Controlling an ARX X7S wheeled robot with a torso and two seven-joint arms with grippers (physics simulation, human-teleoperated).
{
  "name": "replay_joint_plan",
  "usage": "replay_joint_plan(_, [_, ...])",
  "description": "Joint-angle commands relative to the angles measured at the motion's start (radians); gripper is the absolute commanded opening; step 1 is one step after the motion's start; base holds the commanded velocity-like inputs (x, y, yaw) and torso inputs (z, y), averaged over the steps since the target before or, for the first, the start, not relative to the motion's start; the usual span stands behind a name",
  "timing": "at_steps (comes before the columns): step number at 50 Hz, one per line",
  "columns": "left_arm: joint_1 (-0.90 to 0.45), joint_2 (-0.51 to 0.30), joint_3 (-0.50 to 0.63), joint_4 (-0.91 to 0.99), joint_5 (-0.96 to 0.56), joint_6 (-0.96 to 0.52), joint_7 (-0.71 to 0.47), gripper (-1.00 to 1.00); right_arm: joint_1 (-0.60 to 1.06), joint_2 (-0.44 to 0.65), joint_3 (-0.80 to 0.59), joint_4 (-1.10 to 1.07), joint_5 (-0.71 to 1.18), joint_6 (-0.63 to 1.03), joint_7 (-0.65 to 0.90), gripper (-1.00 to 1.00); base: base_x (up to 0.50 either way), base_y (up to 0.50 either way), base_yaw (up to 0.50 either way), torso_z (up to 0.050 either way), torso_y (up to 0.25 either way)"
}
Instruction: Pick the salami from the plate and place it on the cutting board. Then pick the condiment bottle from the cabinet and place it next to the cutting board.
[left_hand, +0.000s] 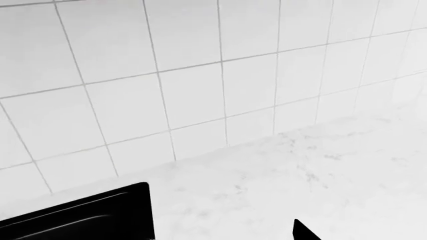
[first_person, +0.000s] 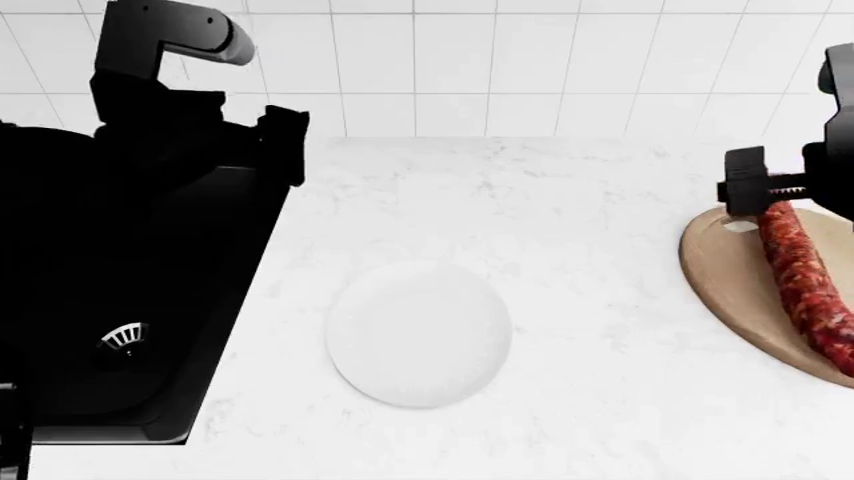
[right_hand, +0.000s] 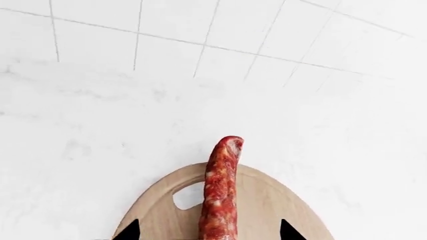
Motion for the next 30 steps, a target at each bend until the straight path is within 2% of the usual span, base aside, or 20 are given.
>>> replay_joint_plan(1, [0.057, -0.045, -0.086, 0.165, -0.030, -0.024, -0.116, 1.00, -0.157, 0.104, 0.136, -0.399, 0.055, -0.246, 0.104, 1.00, 0.00, 0.00, 0.00, 0.000, 0.000])
replay_joint_plan(5, [0.093, -0.056, -0.129, 0.253, -0.047, -0.032, -0.173, 1.00, -0.255, 0.157, 0.188, -0.549, 0.116, -0.357, 0.149, 1.00, 0.00, 0.00, 0.00, 0.000, 0.000])
replay_joint_plan(8, [0.121, -0.062, -0.146, 0.306, -0.052, -0.024, -0.195, 1.00, -0.259, 0.177, 0.173, -0.645, 0.102, -0.329, 0.217, 1.00, 0.00, 0.00, 0.00, 0.000, 0.000])
replay_joint_plan(10, [0.137, -0.061, -0.158, 0.331, -0.061, -0.025, -0.208, 1.00, -0.301, 0.180, 0.181, -0.689, 0.101, -0.372, 0.263, 1.00, 0.00, 0.00, 0.00, 0.000, 0.000])
replay_joint_plan(17, [0.151, -0.074, -0.187, 0.390, -0.086, -0.043, -0.241, 1.00, -0.372, 0.192, 0.203, -0.770, 0.101, -0.469, 0.274, 1.00, 0.00, 0.00, 0.00, 0.000, 0.000])
replay_joint_plan(30, [0.132, -0.074, -0.199, 0.393, -0.123, -0.078, -0.258, 1.00, -0.394, 0.200, 0.215, -0.782, 0.122, -0.495, 0.256, 1.00, 0.00, 0.50, 0.00, 0.000, 0.000])
